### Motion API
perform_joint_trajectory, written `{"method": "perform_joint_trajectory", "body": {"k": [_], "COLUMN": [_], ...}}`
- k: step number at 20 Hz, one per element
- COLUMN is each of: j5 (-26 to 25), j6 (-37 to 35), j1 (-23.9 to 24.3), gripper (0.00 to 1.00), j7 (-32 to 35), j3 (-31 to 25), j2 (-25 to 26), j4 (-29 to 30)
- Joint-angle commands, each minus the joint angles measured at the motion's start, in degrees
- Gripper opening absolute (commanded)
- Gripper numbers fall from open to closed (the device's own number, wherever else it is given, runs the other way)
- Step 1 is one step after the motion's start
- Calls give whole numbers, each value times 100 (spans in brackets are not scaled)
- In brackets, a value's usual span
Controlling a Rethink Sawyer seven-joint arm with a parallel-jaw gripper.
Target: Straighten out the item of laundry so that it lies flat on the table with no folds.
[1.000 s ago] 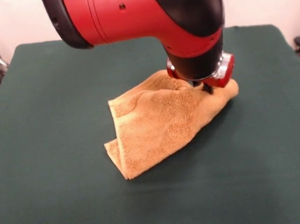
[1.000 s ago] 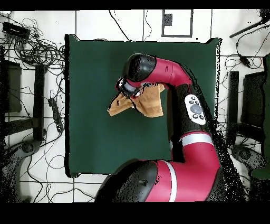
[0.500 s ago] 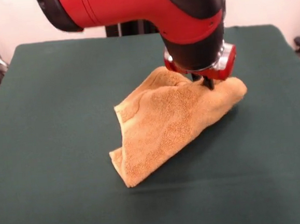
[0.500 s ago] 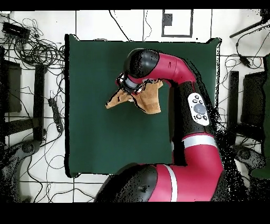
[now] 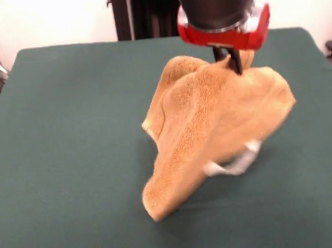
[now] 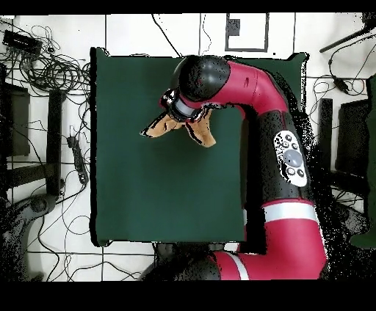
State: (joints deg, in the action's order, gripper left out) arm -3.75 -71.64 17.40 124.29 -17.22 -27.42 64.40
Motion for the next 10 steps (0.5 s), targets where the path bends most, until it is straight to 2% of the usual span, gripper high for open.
{"method": "perform_joint_trajectory", "body": {"k": [1, 10], "j5": [309, 221], "j6": [501, 428], "j1": [128, 162], "gripper": [0, 0], "j7": [115, 36], "j3": [-167, -223], "j2": [-510, -376], "j4": [1072, 921]}}
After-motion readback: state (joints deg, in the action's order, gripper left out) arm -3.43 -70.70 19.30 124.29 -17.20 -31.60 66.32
